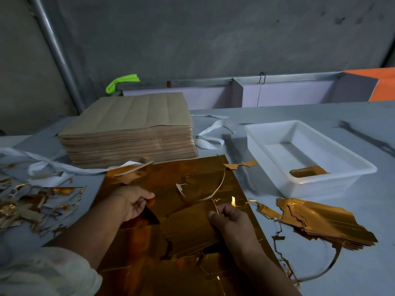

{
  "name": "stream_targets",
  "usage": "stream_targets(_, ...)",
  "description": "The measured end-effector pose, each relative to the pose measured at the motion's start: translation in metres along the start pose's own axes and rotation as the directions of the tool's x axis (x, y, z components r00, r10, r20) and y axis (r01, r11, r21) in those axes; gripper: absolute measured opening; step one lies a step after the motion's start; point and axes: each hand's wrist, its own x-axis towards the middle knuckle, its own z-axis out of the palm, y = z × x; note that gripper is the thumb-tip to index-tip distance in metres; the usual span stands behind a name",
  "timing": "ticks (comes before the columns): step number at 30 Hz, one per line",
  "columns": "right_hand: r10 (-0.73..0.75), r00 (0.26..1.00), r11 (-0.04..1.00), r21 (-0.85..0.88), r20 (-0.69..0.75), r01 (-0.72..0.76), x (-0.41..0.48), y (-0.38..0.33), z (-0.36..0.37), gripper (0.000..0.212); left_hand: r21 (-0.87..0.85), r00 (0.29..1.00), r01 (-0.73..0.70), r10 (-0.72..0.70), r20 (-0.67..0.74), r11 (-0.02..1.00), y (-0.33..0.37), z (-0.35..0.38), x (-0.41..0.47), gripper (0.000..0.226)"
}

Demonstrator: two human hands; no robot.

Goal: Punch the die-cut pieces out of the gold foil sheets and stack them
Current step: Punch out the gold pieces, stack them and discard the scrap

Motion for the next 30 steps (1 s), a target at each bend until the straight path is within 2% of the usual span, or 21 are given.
stream_targets(4,0.009,1.000,1.000,0.018,0.005,-0.009,0.000,0.000,-0.002,0.015,-0.005,1.000,0.004,-0.004,-0.002,1.000,-0.002,0.001,-0.010,0.017)
stream_targets(10,0.043,0.997,0.998,0.038,0.066,-0.046,-0.004,-0.008,-0.002,0.012,-0.051,0.985,-0.173,0.173,-0.019,0.984,-0.004,0.012,-0.022,0.013)
stream_targets(13,0.009,0.983,0.999,0.044,0.182,-0.018,-0.009,-0.014,0.000,0.012,-0.089,0.960,-0.277,0.272,-0.059,0.957,-0.002,0.016,-0.026,0.026)
stream_targets(16,-0.046,0.950,0.999,0.041,0.308,0.035,-0.014,-0.020,0.008,0.016,-0.034,0.920,-0.391,0.389,-0.046,0.920,0.004,0.019,-0.036,0.018)
stream_targets(20,-0.089,0.907,0.996,0.050,0.412,0.075,-0.015,-0.027,0.020,0.016,0.037,0.858,-0.513,0.513,0.003,0.857,0.013,0.023,-0.054,0.025)
stream_targets(22,-0.101,0.913,0.993,0.089,0.394,0.071,-0.014,-0.030,0.018,0.022,0.065,0.834,-0.552,0.551,0.024,0.831,0.016,0.024,-0.064,0.030)
stream_targets(25,-0.095,0.952,0.986,0.162,0.290,0.049,-0.015,-0.036,0.007,0.030,0.103,0.815,-0.578,0.577,0.046,0.809,0.017,0.023,-0.073,0.035)
stream_targets(28,-0.059,0.985,0.979,0.202,0.163,0.025,-0.013,-0.038,-0.007,0.012,0.105,0.834,-0.552,0.550,0.051,0.827,0.013,0.024,-0.076,0.034)
stream_targets(30,-0.035,0.995,0.985,0.174,0.098,0.017,-0.011,-0.038,-0.011,0.017,0.113,0.846,-0.533,0.529,0.067,0.839,0.007,0.029,-0.078,0.030)
